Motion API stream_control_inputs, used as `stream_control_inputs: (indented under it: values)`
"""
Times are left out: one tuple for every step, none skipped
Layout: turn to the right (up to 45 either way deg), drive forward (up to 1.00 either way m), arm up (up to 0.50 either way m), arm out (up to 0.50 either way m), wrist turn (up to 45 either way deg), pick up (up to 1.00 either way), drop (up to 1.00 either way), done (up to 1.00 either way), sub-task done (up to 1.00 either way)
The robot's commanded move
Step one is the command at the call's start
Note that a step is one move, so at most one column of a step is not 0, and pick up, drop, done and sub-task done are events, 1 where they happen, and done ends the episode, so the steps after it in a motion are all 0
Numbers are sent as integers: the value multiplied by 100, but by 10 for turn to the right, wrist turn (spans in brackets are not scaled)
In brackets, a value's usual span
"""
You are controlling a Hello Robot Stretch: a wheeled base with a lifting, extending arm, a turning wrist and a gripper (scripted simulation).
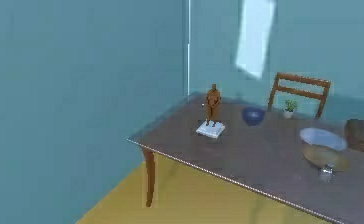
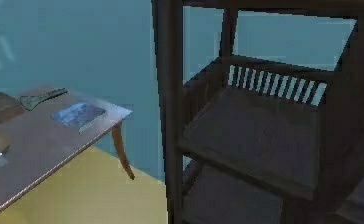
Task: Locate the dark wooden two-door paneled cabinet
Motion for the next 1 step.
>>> stream_control_inputs:
  values:
    - [-450, 0, 0, 0, 0, 0, 0, 0, 0]
